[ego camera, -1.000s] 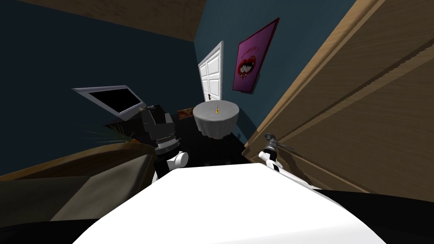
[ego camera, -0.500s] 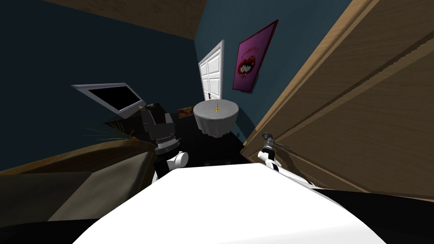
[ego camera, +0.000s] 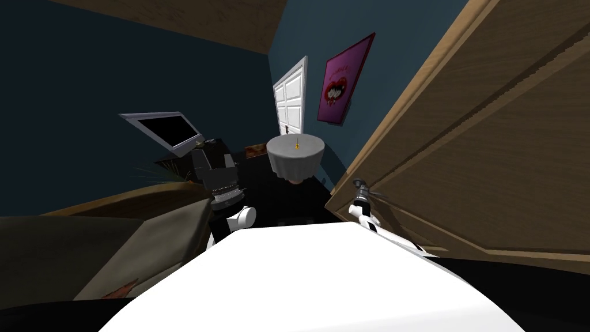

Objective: Pull the door open

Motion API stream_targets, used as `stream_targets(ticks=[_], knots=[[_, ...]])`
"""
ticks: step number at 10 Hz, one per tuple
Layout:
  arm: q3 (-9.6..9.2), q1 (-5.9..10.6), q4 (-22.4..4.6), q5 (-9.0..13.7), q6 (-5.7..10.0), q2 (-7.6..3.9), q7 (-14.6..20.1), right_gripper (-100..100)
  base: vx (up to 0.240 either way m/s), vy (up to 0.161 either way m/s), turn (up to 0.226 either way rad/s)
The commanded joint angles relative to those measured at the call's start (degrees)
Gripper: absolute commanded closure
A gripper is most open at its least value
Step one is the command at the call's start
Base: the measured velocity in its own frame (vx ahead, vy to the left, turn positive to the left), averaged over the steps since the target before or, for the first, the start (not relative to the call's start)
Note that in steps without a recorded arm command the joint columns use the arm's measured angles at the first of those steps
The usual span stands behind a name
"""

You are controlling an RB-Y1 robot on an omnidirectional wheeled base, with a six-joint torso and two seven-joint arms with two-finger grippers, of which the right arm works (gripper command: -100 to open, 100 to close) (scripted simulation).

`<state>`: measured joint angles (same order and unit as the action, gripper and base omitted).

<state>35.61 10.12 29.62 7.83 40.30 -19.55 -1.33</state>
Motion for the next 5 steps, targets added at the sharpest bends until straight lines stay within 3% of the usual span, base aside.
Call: stream_targets(ticks=[1,5], knots=[[-1.23,0.26,-0.4,-0.6,0.34,0.1,0.5,100,-0.229,0.003,0.052],[-3.92,0.63,0.1,-1.9,0.31,0.43,1.8,100,-0.194,0.033,0.031]])
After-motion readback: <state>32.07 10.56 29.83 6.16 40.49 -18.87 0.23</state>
